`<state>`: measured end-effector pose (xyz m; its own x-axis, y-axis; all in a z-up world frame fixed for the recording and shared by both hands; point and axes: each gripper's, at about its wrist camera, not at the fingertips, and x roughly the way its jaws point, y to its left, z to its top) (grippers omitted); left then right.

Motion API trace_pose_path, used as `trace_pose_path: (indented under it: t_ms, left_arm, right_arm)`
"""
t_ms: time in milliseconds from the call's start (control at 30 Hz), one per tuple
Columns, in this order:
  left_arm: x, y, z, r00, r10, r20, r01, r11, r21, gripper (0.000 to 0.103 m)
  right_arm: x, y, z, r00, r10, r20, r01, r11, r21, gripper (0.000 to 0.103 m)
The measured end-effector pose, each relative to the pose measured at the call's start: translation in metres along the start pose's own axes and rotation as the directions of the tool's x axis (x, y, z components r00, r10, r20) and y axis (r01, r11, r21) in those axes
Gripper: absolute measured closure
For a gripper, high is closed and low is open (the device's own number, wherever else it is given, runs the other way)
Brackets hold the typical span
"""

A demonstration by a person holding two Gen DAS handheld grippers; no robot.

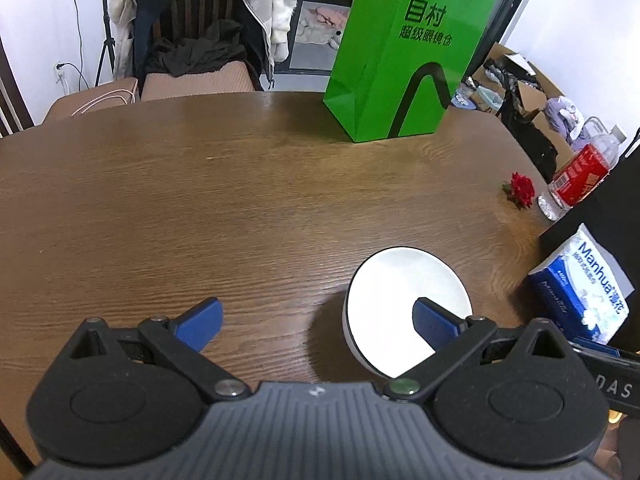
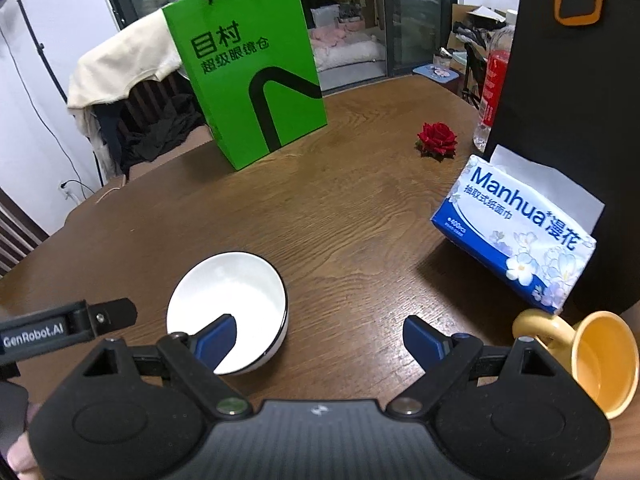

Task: Organize plates and bowls
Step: 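Lower both open grippers onto the rim of the black-rimmed white bowl, then close both grippers on the rim of the white bowl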

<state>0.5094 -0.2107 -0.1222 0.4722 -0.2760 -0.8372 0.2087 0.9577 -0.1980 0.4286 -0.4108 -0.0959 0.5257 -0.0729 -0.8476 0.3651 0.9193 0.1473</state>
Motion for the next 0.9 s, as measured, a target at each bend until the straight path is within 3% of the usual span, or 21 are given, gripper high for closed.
trace_pose_path:
  t_ms: [233, 433, 733, 900]
  left_arm:
    - [0.021, 0.000, 0.006, 1.000, 0.001, -0.029, -0.001, 1.000, -0.009, 0.002]
    - [0.040, 0.001, 0.008, 0.997, 0.000, -0.072, -0.001, 1.000, -0.015, 0.012]
    - [0.058, -0.004, 0.009, 0.993, -0.036, -0.114, 0.036, 0.999, -0.004, 0.046]
    - [0.066, -0.005, 0.008, 0.988, -0.064, -0.143, 0.062, 0.998, -0.012, 0.076]
  right_arm:
    - [0.031, 0.007, 0.007, 0.998, -0.032, -0.049, 0.031, 0.999, -0.019, 0.018]
    - [0.057, 0.013, 0.012, 0.994, -0.028, -0.102, 0.025, 0.999, -0.033, 0.037]
    - [0.082, 0.024, 0.016, 0.988, -0.015, -0.153, 0.007, 0.999, -0.047, 0.067]
    - [0.090, 0.030, 0.017, 0.984, -0.013, -0.178, 0.004, 0.999, -0.050, 0.083]
